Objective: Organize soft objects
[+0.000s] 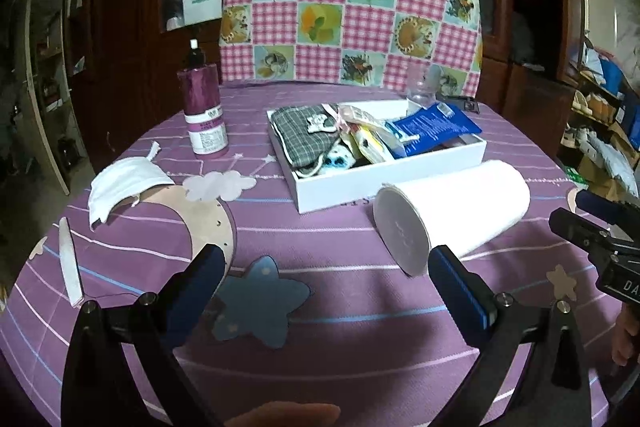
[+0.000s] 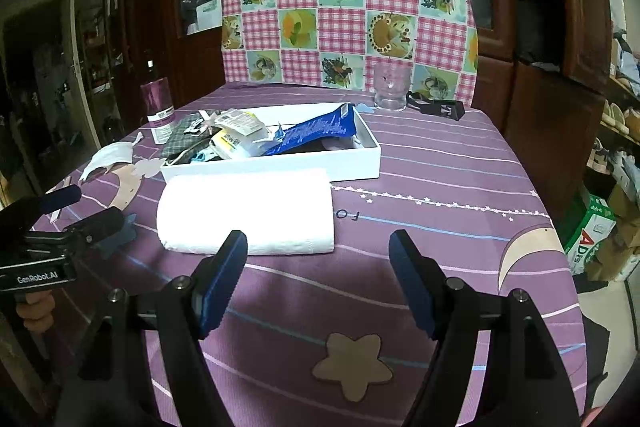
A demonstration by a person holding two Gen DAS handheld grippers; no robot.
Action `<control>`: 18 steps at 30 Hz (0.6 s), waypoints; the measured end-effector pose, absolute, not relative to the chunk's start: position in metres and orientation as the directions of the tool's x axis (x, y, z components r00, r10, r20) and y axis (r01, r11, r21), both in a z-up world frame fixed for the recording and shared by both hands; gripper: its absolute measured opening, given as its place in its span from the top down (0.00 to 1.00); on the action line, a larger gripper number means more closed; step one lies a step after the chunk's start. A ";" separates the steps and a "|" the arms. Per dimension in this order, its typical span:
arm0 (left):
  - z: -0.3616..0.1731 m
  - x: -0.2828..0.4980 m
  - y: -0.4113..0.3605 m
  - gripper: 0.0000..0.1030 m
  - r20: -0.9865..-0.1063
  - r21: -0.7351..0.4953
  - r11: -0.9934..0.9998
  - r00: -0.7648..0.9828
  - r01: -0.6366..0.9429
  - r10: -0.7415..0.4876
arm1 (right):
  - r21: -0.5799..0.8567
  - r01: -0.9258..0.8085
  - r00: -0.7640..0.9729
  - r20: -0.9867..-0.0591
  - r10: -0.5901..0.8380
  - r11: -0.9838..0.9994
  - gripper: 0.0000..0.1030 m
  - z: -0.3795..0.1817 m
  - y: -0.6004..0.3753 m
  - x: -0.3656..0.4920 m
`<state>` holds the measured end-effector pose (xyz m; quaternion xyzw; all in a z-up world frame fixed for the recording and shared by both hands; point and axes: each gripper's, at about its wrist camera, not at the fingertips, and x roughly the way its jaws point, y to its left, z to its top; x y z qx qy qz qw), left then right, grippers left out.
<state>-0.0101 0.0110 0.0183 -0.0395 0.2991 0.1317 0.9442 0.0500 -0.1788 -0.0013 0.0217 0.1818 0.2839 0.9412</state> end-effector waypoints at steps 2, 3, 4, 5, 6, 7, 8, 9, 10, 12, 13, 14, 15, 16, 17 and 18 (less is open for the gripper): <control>0.018 -0.009 0.010 0.00 -0.583 0.011 0.963 0.781 -0.270 0.226 | 0.133 -0.526 0.771 -0.343 0.537 0.840 0.28 -0.002 -0.177 0.050; 0.018 -0.010 0.009 0.00 -0.580 0.015 0.962 0.781 -0.273 0.231 | 0.132 -0.526 0.770 -0.347 0.536 0.840 0.28 -0.002 -0.176 0.051; 0.018 -0.010 0.009 0.00 -0.576 0.016 0.962 0.784 -0.273 0.232 | 0.135 -0.526 0.769 -0.347 0.537 0.840 0.28 -0.002 -0.177 0.051; 0.018 -0.011 0.009 0.00 -0.574 0.015 0.963 0.786 -0.271 0.230 | 0.138 -0.525 0.769 -0.347 0.537 0.840 0.28 -0.002 -0.178 0.051; 0.018 -0.011 0.009 0.00 -0.574 0.014 0.963 0.786 -0.270 0.229 | 0.143 -0.524 0.768 -0.346 0.538 0.840 0.28 -0.003 -0.179 0.051; 0.018 -0.011 0.008 0.00 -0.575 0.016 0.962 0.785 -0.273 0.232 | 0.145 -0.523 0.768 -0.347 0.539 0.840 0.28 -0.003 -0.179 0.051; 0.018 -0.010 0.008 0.00 -0.576 0.017 0.961 0.783 -0.274 0.234 | 0.146 -0.524 0.767 -0.348 0.539 0.839 0.28 -0.003 -0.179 0.051; 0.017 -0.010 0.009 0.00 -0.579 0.018 0.961 0.781 -0.276 0.235 | 0.145 -0.523 0.767 -0.350 0.538 0.840 0.28 -0.003 -0.179 0.052; 0.017 -0.009 0.009 0.00 -0.582 0.022 0.960 0.777 -0.279 0.239 | 0.143 -0.524 0.766 -0.351 0.538 0.840 0.28 -0.004 -0.178 0.052; 0.017 -0.008 0.008 0.00 -0.585 0.032 0.958 0.772 -0.284 0.249 | 0.140 -0.525 0.766 -0.353 0.538 0.840 0.28 -0.004 -0.178 0.051; 0.017 -0.008 0.006 0.00 -0.581 0.038 0.957 0.773 -0.286 0.255 | 0.140 -0.525 0.766 -0.352 0.538 0.840 0.28 -0.004 -0.178 0.052; 0.018 -0.009 0.006 0.00 -0.574 0.043 0.957 0.776 -0.288 0.259 | 0.140 -0.525 0.766 -0.352 0.538 0.839 0.28 -0.004 -0.178 0.052; 0.019 -0.009 0.005 0.00 -0.568 0.044 0.956 0.780 -0.290 0.263 | 0.138 -0.526 0.766 -0.352 0.538 0.839 0.28 -0.003 -0.177 0.052; 0.021 -0.009 0.005 0.00 -0.555 0.042 0.954 0.788 -0.295 0.268 | 0.139 -0.525 0.766 -0.353 0.538 0.839 0.28 -0.003 -0.177 0.052; 0.022 -0.008 0.005 0.00 -0.542 0.041 0.951 0.793 -0.306 0.279 | 0.137 -0.526 0.765 -0.355 0.537 0.840 0.28 -0.004 -0.177 0.052; 0.024 -0.007 0.005 0.00 -0.530 0.041 0.946 0.796 -0.321 0.293 | 0.134 -0.526 0.765 -0.358 0.536 0.840 0.28 -0.004 -0.176 0.052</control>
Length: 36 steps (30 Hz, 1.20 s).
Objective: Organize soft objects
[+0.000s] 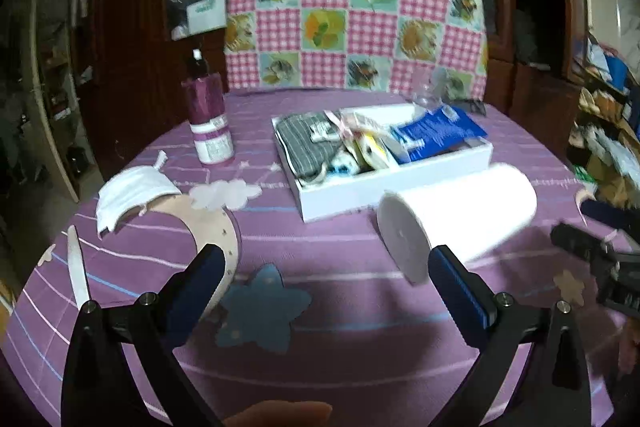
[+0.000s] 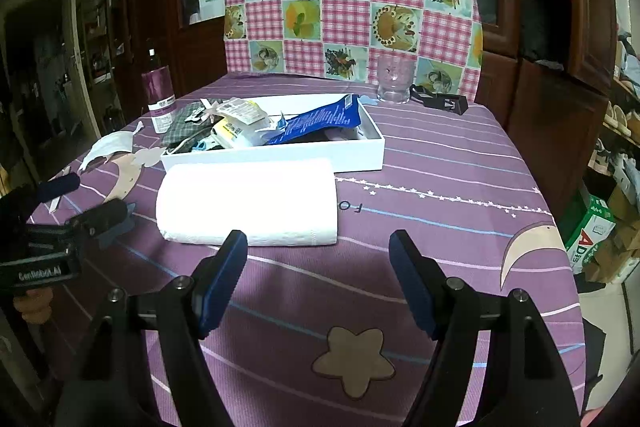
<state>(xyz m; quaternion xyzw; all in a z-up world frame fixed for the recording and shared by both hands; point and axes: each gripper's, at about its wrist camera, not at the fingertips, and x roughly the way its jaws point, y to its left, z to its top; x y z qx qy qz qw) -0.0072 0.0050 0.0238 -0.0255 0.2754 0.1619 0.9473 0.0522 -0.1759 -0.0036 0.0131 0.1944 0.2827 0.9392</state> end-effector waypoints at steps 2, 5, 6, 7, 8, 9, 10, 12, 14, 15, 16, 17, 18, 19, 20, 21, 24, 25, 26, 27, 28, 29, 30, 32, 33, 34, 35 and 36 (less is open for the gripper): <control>0.027 -0.006 0.005 0.00 -0.509 0.042 0.934 0.797 -0.354 0.325 | 0.131 -0.527 0.764 -0.360 0.536 0.839 0.28 -0.004 -0.175 0.052; 0.027 -0.007 0.006 0.00 -0.508 0.039 0.935 0.799 -0.351 0.321 | 0.131 -0.527 0.764 -0.358 0.536 0.839 0.28 -0.004 -0.175 0.052; 0.027 -0.006 0.006 0.00 -0.513 0.025 0.945 0.807 -0.327 0.293 | 0.132 -0.527 0.764 -0.359 0.536 0.839 0.28 -0.004 -0.175 0.052; 0.026 -0.007 0.006 0.00 -0.521 0.014 0.953 0.811 -0.302 0.265 | 0.133 -0.527 0.763 -0.360 0.537 0.839 0.28 -0.004 -0.175 0.052; 0.024 -0.007 0.005 0.00 -0.539 0.007 0.964 0.811 -0.265 0.227 | 0.131 -0.528 0.764 -0.359 0.537 0.839 0.28 -0.004 -0.175 0.052; 0.023 -0.006 0.003 0.00 -0.551 0.011 0.970 0.808 -0.243 0.209 | 0.131 -0.528 0.764 -0.358 0.537 0.839 0.28 -0.004 -0.176 0.052; 0.021 -0.006 0.000 0.00 -0.558 0.018 0.972 0.805 -0.232 0.203 | 0.131 -0.528 0.764 -0.358 0.537 0.839 0.28 -0.004 -0.176 0.052; 0.020 -0.006 -0.003 0.00 -0.564 0.040 0.972 0.798 -0.230 0.212 | 0.130 -0.528 0.765 -0.357 0.537 0.839 0.28 -0.004 -0.175 0.052; 0.019 -0.006 -0.004 0.00 -0.566 0.048 0.969 0.793 -0.241 0.225 | 0.131 -0.528 0.765 -0.357 0.536 0.839 0.28 -0.004 -0.176 0.051; 0.019 -0.007 -0.004 0.00 -0.566 0.045 0.969 0.793 -0.243 0.225 | 0.131 -0.527 0.765 -0.357 0.536 0.840 0.28 -0.004 -0.176 0.051; 0.019 -0.007 -0.003 0.00 -0.567 0.039 0.969 0.793 -0.246 0.224 | 0.131 -0.527 0.765 -0.357 0.536 0.839 0.28 -0.004 -0.176 0.051; 0.019 -0.008 -0.001 0.00 -0.566 0.033 0.968 0.793 -0.251 0.225 | 0.131 -0.528 0.765 -0.356 0.537 0.839 0.28 -0.004 -0.176 0.052; 0.019 -0.009 -0.001 0.00 -0.565 0.031 0.966 0.793 -0.255 0.228 | 0.130 -0.529 0.764 -0.357 0.537 0.839 0.28 -0.004 -0.176 0.052; 0.019 -0.010 0.001 0.00 -0.564 0.027 0.965 0.793 -0.262 0.231 | 0.130 -0.528 0.765 -0.357 0.537 0.839 0.28 -0.004 -0.176 0.052; 0.019 -0.010 0.001 0.00 -0.564 0.022 0.965 0.794 -0.262 0.229 | 0.130 -0.528 0.765 -0.357 0.537 0.839 0.28 -0.004 -0.176 0.051; 0.019 -0.010 0.002 0.00 -0.564 0.019 0.965 0.794 -0.262 0.227 | 0.130 -0.528 0.765 -0.356 0.537 0.839 0.28 -0.004 -0.176 0.051; 0.019 -0.011 0.003 0.00 -0.565 0.016 0.965 0.794 -0.262 0.225 | 0.130 -0.528 0.765 -0.357 0.537 0.839 0.28 -0.004 -0.176 0.051; 0.020 -0.011 0.003 0.00 -0.565 0.016 0.965 0.794 -0.262 0.225 | 0.131 -0.528 0.765 -0.357 0.537 0.839 0.28 -0.004 -0.176 0.052; 0.020 -0.011 0.003 0.00 -0.564 0.017 0.965 0.794 -0.263 0.227 | 0.131 -0.528 0.765 -0.357 0.536 0.839 0.28 -0.004 -0.176 0.051; 0.020 -0.011 0.003 0.00 -0.564 0.017 0.965 0.794 -0.263 0.227 | 0.131 -0.528 0.765 -0.357 0.537 0.839 0.28 -0.004 -0.176 0.051; 0.020 -0.011 0.003 0.00 -0.564 0.017 0.964 0.794 -0.264 0.228 | 0.131 -0.528 0.765 -0.357 0.537 0.839 0.28 -0.004 -0.176 0.051; 0.020 -0.011 0.004 0.00 -0.564 0.017 0.964 0.794 -0.265 0.227 | 0.131 -0.528 0.765 -0.357 0.537 0.839 0.28 -0.004 -0.176 0.051; 0.020 -0.010 0.004 0.00 -0.565 0.017 0.964 0.793 -0.265 0.228 | 0.130 -0.528 0.765 -0.357 0.537 0.839 0.28 -0.004 -0.176 0.051; 0.020 -0.011 0.004 0.00 -0.564 0.018 0.964 0.793 -0.265 0.229 | 0.130 -0.528 0.765 -0.357 0.537 0.839 0.28 -0.004 -0.176 0.051; 0.020 -0.011 0.004 0.00 -0.564 0.018 0.964 0.793 -0.265 0.228 | 0.130 -0.528 0.765 -0.357 0.536 0.839 0.28 -0.004 -0.176 0.051; 0.020 -0.011 0.004 0.00 -0.564 0.018 0.964 0.794 -0.265 0.229 | 0.131 -0.528 0.765 -0.357 0.537 0.839 0.28 -0.004 -0.176 0.051; 0.020 -0.011 0.004 0.00 -0.563 0.018 0.964 0.794 -0.265 0.229 | 0.131 -0.528 0.765 -0.357 0.537 0.839 0.28 -0.004 -0.176 0.051; 0.020 -0.011 0.003 0.00 -0.561 0.020 0.964 0.795 -0.267 0.232 | 0.131 -0.528 0.765 -0.357 0.537 0.839 0.28 -0.004 -0.176 0.052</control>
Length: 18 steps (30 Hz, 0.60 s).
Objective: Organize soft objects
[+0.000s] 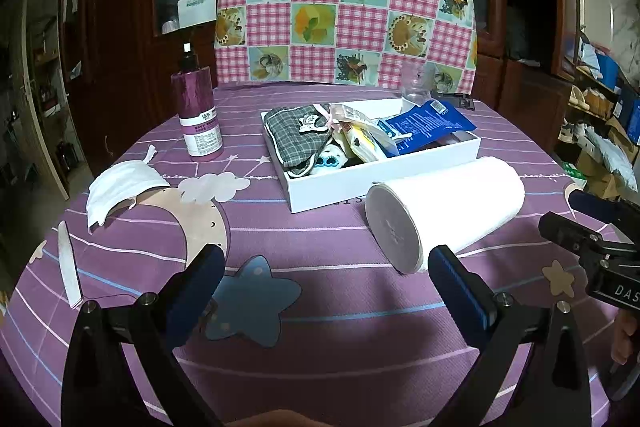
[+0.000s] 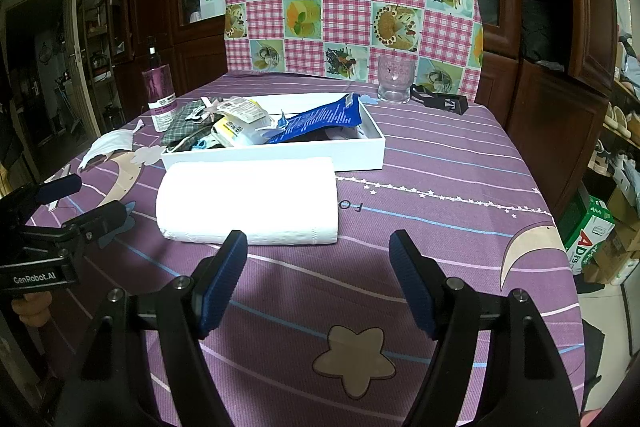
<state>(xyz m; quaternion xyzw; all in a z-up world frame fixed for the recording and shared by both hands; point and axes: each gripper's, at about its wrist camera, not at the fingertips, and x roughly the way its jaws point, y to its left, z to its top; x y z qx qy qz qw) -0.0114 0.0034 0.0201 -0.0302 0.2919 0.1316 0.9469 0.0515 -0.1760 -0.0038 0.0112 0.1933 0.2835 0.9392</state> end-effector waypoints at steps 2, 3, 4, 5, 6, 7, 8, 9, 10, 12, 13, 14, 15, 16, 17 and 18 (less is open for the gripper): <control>0.021 -0.012 0.003 0.00 -0.554 0.022 0.964 0.799 -0.266 0.233 | 0.130 -0.528 0.765 -0.356 0.537 0.839 0.28 -0.004 -0.176 0.051; 0.021 -0.012 0.003 0.00 -0.553 0.022 0.965 0.801 -0.263 0.231 | 0.129 -0.529 0.765 -0.357 0.537 0.839 0.28 -0.004 -0.176 0.051; 0.021 -0.013 0.002 0.00 -0.552 0.023 0.965 0.801 -0.261 0.230 | 0.128 -0.529 0.765 -0.357 0.536 0.839 0.28 -0.004 -0.176 0.051; 0.021 -0.013 0.002 0.00 -0.552 0.024 0.965 0.801 -0.262 0.231 | 0.128 -0.529 0.765 -0.357 0.536 0.839 0.28 -0.004 -0.176 0.051; 0.021 -0.013 0.002 0.00 -0.553 0.024 0.964 0.800 -0.263 0.232 | 0.130 -0.528 0.765 -0.356 0.536 0.839 0.28 -0.004 -0.176 0.051; 0.021 -0.013 0.002 0.00 -0.552 0.023 0.964 0.801 -0.264 0.232 | 0.130 -0.528 0.765 -0.356 0.537 0.839 0.28 -0.004 -0.176 0.051; 0.021 -0.013 0.002 0.00 -0.551 0.022 0.964 0.801 -0.266 0.233 | 0.131 -0.528 0.765 -0.356 0.537 0.839 0.28 -0.004 -0.176 0.051; 0.022 -0.014 0.003 0.00 -0.549 0.020 0.963 0.802 -0.268 0.234 | 0.130 -0.528 0.765 -0.356 0.537 0.839 0.28 -0.004 -0.176 0.051; 0.022 -0.015 0.003 0.00 -0.547 0.018 0.963 0.804 -0.268 0.234 | 0.130 -0.528 0.765 -0.356 0.537 0.839 0.28 -0.004 -0.176 0.051; 0.022 -0.016 0.002 0.00 -0.544 0.017 0.963 0.806 -0.268 0.233 | 0.131 -0.528 0.764 -0.358 0.537 0.839 0.28 -0.004 -0.176 0.051; 0.022 -0.016 0.002 0.00 -0.544 0.018 0.963 0.806 -0.268 0.234 | 0.131 -0.528 0.765 -0.357 0.536 0.839 0.28 -0.004 -0.176 0.051; 0.022 -0.016 0.002 0.00 -0.544 0.018 0.963 0.806 -0.268 0.234 | 0.131 -0.528 0.765 -0.357 0.536 0.839 0.28 -0.004 -0.176 0.051; 0.022 -0.016 0.002 0.00 -0.543 0.018 0.963 0.806 -0.268 0.234 | 0.130 -0.528 0.765 -0.356 0.537 0.839 0.28 -0.004 -0.176 0.051; 0.022 -0.016 0.002 0.00 -0.542 0.017 0.963 0.807 -0.268 0.234 | 0.130 -0.529 0.765 -0.356 0.537 0.839 0.28 -0.004 -0.176 0.051; 0.022 -0.016 0.002 0.00 -0.542 0.017 0.963 0.807 -0.268 0.234 | 0.129 -0.529 0.765 -0.357 0.537 0.839 0.28 -0.004 -0.176 0.051; 0.022 -0.017 0.002 0.00 -0.542 0.017 0.963 0.807 -0.268 0.235 | 0.130 -0.528 0.765 -0.357 0.536 0.839 0.28 -0.004 -0.176 0.051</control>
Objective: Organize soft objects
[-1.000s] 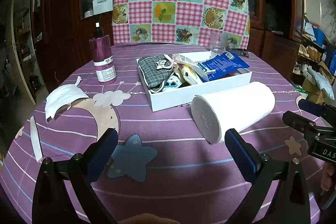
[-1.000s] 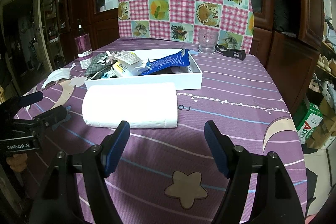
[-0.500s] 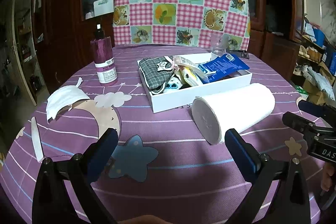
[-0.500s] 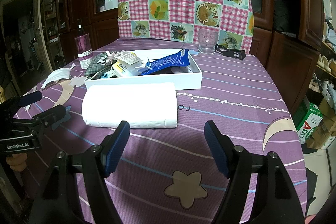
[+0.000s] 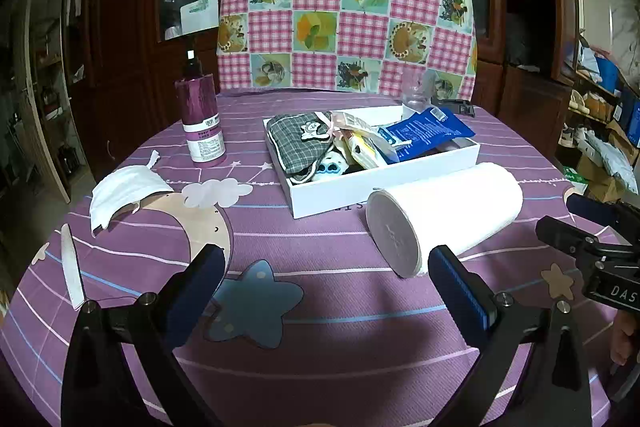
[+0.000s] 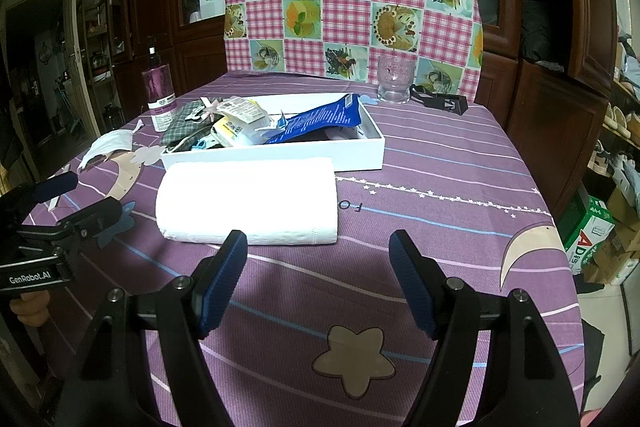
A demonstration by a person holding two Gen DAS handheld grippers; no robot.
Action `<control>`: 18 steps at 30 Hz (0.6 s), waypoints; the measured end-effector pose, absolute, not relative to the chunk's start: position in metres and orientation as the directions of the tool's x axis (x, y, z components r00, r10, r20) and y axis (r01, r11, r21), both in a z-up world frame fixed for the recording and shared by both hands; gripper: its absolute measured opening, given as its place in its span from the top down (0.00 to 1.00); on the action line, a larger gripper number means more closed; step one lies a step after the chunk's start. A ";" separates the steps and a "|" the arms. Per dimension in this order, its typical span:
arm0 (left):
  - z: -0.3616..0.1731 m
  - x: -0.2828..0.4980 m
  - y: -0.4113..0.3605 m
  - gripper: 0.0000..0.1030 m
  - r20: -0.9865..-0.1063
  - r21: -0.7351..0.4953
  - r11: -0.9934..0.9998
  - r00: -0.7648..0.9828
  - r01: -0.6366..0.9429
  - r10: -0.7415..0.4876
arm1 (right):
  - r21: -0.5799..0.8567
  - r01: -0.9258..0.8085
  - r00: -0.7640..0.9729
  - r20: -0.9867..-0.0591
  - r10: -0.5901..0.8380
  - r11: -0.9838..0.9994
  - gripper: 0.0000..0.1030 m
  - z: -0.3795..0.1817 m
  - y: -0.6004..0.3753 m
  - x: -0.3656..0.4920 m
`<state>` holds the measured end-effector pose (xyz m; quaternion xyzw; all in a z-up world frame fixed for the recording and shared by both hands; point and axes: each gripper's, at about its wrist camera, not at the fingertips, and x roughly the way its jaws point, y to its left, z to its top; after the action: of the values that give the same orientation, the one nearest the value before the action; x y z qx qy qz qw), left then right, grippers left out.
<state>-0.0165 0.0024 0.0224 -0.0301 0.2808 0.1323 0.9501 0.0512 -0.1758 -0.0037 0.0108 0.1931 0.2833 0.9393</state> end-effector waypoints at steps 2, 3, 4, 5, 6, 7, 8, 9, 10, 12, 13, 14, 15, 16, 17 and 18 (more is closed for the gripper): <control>0.023 -0.017 0.003 0.00 -0.542 0.017 0.963 0.807 -0.269 0.235 | 0.130 -0.528 0.765 -0.356 0.537 0.839 0.28 -0.004 -0.176 0.051; 0.023 -0.017 0.003 0.00 -0.542 0.018 0.963 0.807 -0.268 0.235 | 0.130 -0.528 0.765 -0.357 0.537 0.839 0.28 -0.004 -0.176 0.051; 0.023 -0.016 0.003 0.00 -0.542 0.017 0.963 0.807 -0.269 0.234 | 0.130 -0.528 0.765 -0.357 0.537 0.839 0.28 -0.004 -0.176 0.051; 0.022 -0.016 0.003 0.00 -0.542 0.016 0.963 0.807 -0.269 0.234 | 0.130 -0.528 0.765 -0.357 0.537 0.839 0.28 -0.004 -0.176 0.051; 0.022 -0.016 0.003 0.00 -0.543 0.016 0.963 0.807 -0.269 0.234 | 0.130 -0.528 0.765 -0.357 0.537 0.839 0.28 -0.004 -0.176 0.051; 0.022 -0.016 0.003 0.00 -0.544 0.015 0.963 0.805 -0.270 0.234 | 0.130 -0.528 0.765 -0.357 0.537 0.839 0.28 -0.004 -0.176 0.051; 0.022 -0.016 0.003 0.00 -0.546 0.015 0.962 0.804 -0.272 0.236 | 0.130 -0.528 0.765 -0.357 0.537 0.839 0.28 -0.004 -0.176 0.051; 0.022 -0.016 0.004 0.00 -0.548 0.014 0.961 0.802 -0.275 0.237 | 0.130 -0.528 0.765 -0.357 0.537 0.839 0.28 -0.004 -0.176 0.051; 0.023 -0.016 0.004 0.00 -0.549 0.014 0.961 0.801 -0.276 0.238 | 0.130 -0.528 0.764 -0.357 0.537 0.839 0.28 -0.004 -0.176 0.051; 0.023 -0.017 0.005 0.00 -0.548 0.015 0.961 0.802 -0.275 0.239 | 0.130 -0.528 0.765 -0.357 0.537 0.839 0.28 -0.004 -0.176 0.051; 0.023 -0.016 0.005 0.00 -0.548 0.016 0.961 0.801 -0.275 0.239 | 0.130 -0.528 0.765 -0.357 0.537 0.839 0.28 -0.004 -0.176 0.051; 0.023 -0.016 0.004 0.00 -0.549 0.017 0.960 0.800 -0.278 0.241 | 0.130 -0.528 0.765 -0.357 0.537 0.839 0.28 -0.004 -0.176 0.051; 0.023 -0.016 0.005 0.00 -0.551 0.020 0.959 0.797 -0.281 0.245 | 0.130 -0.528 0.765 -0.357 0.537 0.839 0.28 -0.004 -0.176 0.051; 0.022 -0.016 0.005 0.00 -0.552 0.020 0.959 0.796 -0.283 0.246 | 0.130 -0.528 0.765 -0.357 0.537 0.839 0.28 -0.004 -0.176 0.051; 0.023 -0.016 0.005 0.00 -0.555 0.021 0.958 0.794 -0.285 0.248 | 0.130 -0.528 0.765 -0.357 0.537 0.839 0.28 -0.004 -0.176 0.051; 0.023 -0.016 0.006 0.00 -0.556 0.021 0.958 0.793 -0.286 0.249 | 0.130 -0.528 0.765 -0.357 0.537 0.839 0.28 -0.004 -0.176 0.051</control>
<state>-0.0163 0.0062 0.0228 -0.0322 0.2888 0.1414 0.9464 0.0515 -0.1758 -0.0038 0.0107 0.1932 0.2835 0.9392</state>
